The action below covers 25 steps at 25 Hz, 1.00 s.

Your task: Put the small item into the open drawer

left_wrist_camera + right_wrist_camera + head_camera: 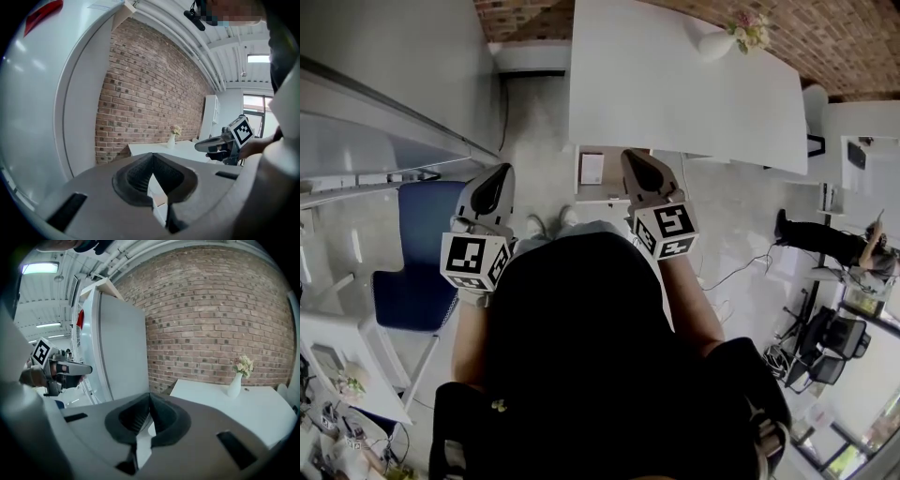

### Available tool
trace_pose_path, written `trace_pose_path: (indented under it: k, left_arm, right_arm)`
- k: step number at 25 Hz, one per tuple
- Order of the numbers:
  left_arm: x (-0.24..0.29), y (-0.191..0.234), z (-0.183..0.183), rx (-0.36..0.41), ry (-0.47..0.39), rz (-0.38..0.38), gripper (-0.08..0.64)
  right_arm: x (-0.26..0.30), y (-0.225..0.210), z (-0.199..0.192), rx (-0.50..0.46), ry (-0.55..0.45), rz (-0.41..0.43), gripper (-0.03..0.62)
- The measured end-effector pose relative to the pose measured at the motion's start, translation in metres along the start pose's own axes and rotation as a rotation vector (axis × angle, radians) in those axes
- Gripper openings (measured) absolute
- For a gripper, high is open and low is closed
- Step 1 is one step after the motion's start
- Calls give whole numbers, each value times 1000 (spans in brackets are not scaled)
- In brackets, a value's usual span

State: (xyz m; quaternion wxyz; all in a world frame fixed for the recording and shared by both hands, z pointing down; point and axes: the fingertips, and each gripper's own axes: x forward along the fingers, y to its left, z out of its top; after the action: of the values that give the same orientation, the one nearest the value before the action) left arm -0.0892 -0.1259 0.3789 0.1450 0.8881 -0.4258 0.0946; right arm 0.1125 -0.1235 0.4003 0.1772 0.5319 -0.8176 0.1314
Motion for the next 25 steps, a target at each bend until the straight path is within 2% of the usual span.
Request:
trace_pose_path:
  k: [5, 9, 16, 25]
  left_arm:
    - [8, -3, 16, 13, -24, -18, 2]
    - [10, -4, 25, -9, -52, -34, 3]
    - [9, -6, 34, 1, -72, -47, 2]
    - [9, -9, 34, 3, -73, -53, 3]
  right_arm:
    - [-16, -11, 26, -10, -54, -22, 12]
    - [-24, -14, 36, -5, -85, -26, 12]
    - [-29, -12, 45, 5, -120, -31, 12]
    - [-28, -11, 41, 1, -114, -26, 12]
